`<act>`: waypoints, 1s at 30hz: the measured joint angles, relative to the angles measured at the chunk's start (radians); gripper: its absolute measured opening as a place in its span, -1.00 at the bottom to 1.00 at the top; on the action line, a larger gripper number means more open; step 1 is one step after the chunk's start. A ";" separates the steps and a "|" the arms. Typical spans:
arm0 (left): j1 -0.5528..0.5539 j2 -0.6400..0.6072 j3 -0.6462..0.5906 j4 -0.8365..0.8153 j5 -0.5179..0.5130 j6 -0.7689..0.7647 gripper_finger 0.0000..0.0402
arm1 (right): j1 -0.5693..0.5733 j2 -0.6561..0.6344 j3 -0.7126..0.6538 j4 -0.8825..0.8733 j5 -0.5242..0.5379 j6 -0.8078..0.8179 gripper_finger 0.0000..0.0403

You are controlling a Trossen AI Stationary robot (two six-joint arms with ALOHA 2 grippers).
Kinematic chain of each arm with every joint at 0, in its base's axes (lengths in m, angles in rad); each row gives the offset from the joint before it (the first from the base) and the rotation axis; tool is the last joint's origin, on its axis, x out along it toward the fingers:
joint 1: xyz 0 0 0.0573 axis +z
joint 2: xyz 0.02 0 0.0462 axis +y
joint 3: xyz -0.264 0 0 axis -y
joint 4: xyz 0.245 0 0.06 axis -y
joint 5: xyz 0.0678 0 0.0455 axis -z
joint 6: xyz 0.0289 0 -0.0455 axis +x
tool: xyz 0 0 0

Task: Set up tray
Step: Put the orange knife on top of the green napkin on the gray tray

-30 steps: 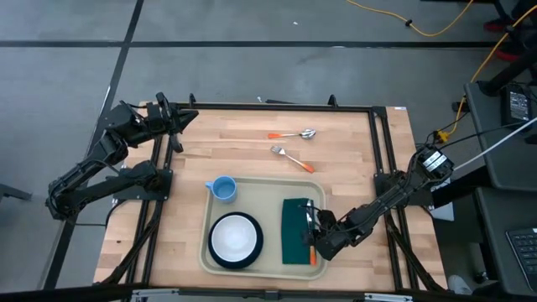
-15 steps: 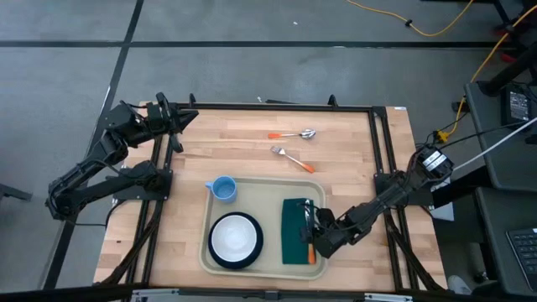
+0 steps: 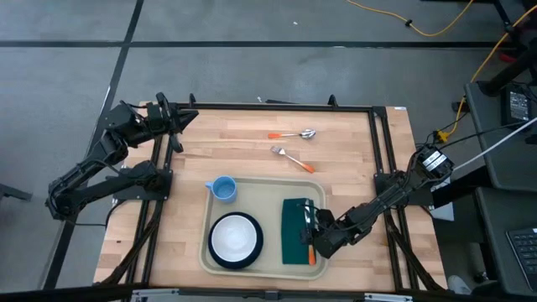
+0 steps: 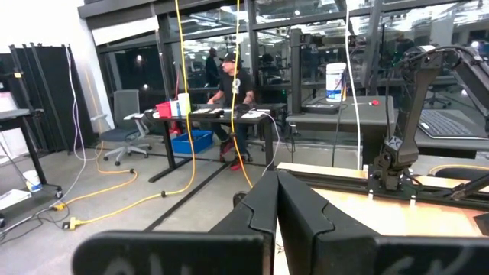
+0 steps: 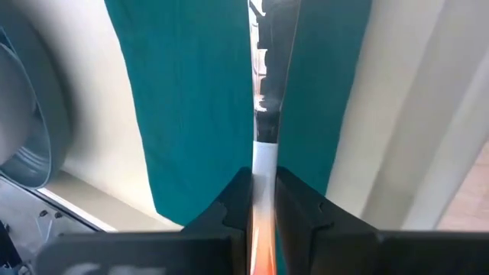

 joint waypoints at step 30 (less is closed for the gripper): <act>0.000 0.000 0.000 0.000 0.000 0.000 -0.98 | 0.000 0.000 0.000 -0.002 0.000 -0.005 -0.75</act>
